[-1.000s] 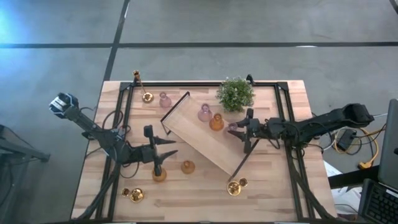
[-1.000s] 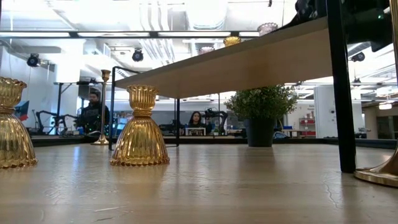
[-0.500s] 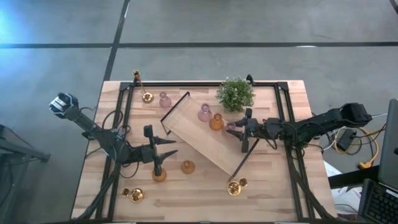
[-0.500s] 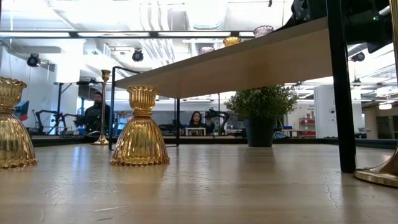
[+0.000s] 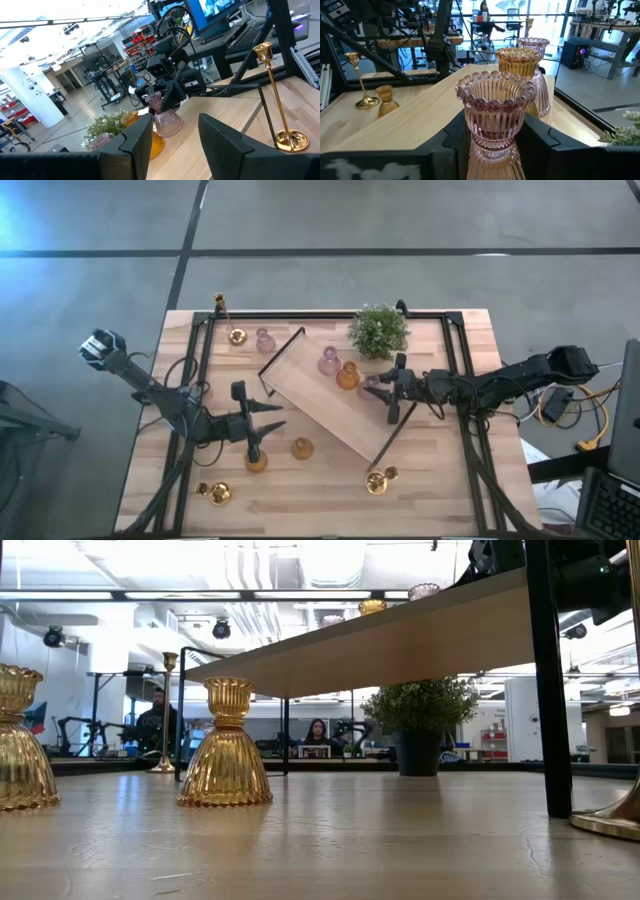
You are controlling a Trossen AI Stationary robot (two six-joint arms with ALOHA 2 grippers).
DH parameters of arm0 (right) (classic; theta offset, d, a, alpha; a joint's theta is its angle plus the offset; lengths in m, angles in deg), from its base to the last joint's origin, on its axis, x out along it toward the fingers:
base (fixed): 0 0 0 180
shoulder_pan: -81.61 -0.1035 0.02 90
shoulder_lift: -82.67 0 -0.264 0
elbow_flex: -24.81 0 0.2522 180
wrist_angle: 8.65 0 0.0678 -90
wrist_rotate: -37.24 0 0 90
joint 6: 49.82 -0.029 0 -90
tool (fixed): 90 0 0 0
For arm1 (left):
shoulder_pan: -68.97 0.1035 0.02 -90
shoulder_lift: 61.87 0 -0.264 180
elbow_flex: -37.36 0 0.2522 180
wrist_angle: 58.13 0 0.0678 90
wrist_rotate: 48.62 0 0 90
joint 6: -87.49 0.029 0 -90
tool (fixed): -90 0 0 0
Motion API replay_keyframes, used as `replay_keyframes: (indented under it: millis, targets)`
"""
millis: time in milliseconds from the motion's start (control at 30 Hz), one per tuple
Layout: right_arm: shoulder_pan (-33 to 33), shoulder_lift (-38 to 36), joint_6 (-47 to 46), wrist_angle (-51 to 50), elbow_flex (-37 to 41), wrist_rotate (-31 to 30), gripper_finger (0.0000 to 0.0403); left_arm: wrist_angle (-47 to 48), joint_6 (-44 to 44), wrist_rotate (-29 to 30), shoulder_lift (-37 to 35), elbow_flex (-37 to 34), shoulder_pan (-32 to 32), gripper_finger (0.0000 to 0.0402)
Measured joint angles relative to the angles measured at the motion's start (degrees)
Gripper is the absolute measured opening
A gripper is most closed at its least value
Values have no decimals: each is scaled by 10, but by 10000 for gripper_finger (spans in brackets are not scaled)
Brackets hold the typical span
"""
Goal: Pick & Place candle stick holders
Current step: Put the light pink glass candle holder on the shelf
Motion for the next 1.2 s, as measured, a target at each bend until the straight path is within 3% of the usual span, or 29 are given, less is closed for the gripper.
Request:
replay_keyframes:
  millis: [100,367,1200]
  targets:
    - [0,0,-7,0,0,0,121,0,-1,0,0,0,0,163]
    - [0,1,-24,-7,1,0,193,-1,-1,0,0,0,0,163]
    - [0,1,-35,-2,-1,1,211,-2,0,0,0,0,0,163]
